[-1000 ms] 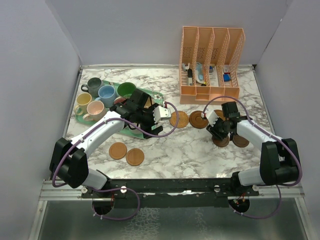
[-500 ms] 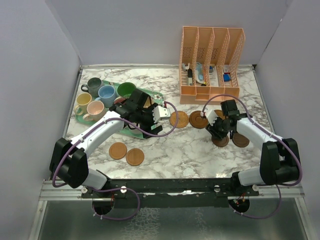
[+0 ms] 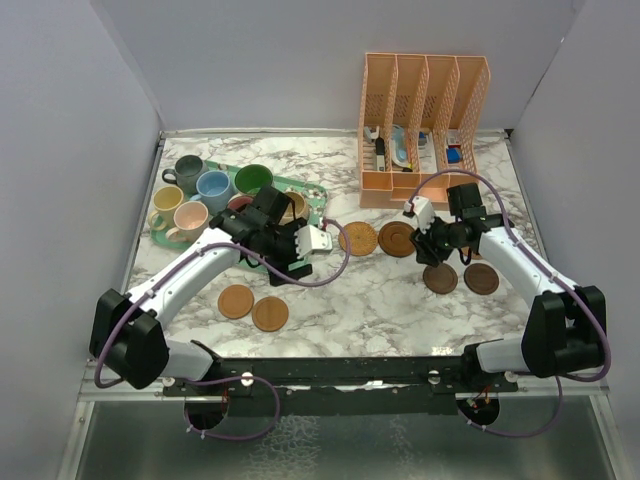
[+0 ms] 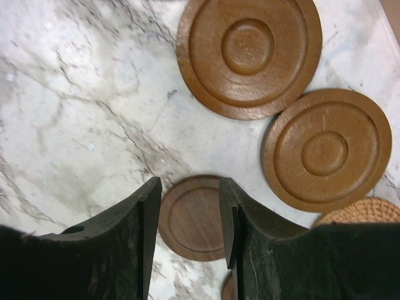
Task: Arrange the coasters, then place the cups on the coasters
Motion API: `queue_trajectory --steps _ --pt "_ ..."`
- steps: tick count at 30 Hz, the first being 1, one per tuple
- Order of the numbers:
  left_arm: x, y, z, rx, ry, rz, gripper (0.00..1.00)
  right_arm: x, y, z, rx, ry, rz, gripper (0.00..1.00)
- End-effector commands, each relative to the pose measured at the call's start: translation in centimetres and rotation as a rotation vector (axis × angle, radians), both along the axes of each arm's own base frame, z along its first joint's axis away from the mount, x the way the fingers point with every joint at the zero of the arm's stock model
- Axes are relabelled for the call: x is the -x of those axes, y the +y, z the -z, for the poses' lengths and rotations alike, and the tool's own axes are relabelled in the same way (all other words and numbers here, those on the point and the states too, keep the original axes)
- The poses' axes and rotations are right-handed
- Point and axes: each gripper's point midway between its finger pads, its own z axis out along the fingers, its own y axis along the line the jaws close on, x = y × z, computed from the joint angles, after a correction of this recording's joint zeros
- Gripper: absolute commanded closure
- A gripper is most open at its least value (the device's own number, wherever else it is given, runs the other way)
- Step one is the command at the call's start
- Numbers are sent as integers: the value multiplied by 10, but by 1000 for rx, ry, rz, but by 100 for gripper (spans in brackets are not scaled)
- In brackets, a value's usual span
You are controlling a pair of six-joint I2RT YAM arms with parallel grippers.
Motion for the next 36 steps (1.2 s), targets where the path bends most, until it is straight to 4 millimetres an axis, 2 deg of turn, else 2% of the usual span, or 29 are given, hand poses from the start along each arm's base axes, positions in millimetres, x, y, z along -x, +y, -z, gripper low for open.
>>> queue_trajectory --steps 1,6,11,17,21,29,36 --pt "32 37 13 -159 28 60 21 -8 28 -22 -162 -40 1 57" --pt "63 60 40 -246 71 137 21 -10 27 -24 -162 -50 19 57" --pt "84 78 72 -313 109 223 21 -6 25 -17 -156 -35 31 57" --pt "85 85 99 -349 101 245 21 -2 22 -15 -149 -38 39 57" --pt "83 84 111 -352 106 238 22 -1 22 -14 -147 -32 38 57" --pt "83 72 118 -328 91 247 22 1 22 -10 -144 -15 39 57" --pt "95 59 127 -320 104 283 22 1 21 -7 -137 -10 40 57"
